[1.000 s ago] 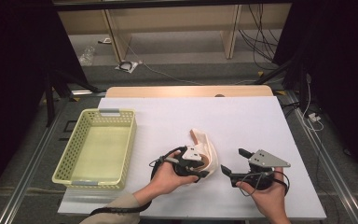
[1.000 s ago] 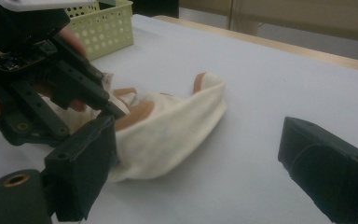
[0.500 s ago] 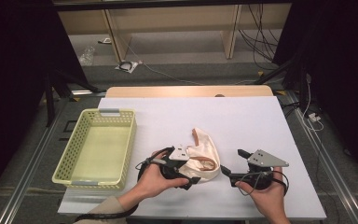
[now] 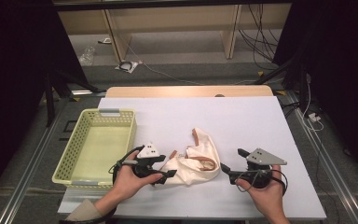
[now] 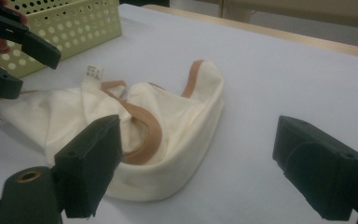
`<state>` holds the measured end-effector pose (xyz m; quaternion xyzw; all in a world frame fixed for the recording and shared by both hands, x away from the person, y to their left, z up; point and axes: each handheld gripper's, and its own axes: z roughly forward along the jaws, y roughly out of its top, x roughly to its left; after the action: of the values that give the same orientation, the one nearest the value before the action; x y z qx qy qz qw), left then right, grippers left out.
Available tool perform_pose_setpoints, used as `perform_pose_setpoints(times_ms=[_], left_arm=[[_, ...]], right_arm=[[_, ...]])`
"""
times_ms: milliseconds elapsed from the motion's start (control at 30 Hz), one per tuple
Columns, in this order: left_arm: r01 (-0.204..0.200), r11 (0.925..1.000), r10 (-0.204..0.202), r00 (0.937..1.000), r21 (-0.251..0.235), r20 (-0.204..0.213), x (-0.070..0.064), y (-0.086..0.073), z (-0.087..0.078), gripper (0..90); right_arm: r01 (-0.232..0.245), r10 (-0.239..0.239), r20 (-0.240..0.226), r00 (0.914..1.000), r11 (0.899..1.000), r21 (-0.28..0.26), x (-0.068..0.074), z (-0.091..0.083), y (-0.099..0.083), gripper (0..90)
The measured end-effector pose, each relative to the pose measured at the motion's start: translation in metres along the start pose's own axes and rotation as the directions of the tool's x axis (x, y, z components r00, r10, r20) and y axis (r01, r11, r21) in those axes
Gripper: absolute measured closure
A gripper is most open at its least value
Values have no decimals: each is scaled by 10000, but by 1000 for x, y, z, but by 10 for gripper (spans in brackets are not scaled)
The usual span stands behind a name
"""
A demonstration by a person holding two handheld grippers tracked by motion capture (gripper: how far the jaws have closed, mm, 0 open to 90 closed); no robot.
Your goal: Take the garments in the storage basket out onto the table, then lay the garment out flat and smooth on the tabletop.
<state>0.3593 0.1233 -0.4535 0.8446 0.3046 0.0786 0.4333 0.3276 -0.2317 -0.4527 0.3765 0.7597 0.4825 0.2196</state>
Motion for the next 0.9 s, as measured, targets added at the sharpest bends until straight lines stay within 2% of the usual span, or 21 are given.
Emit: perform_pose_setpoints(times_ms=[300,900], left_arm=[[79,9997,-80,10000,-233,-44,0,2,-1,314],[216,9993,-223,9995,-312,-205,2,2,-1,328]], right_arm=[[-64,64,19,10000,10000,17,-1,2,-1,164],[76,-75,78,9999,10000,-2,0,1,0,172]])
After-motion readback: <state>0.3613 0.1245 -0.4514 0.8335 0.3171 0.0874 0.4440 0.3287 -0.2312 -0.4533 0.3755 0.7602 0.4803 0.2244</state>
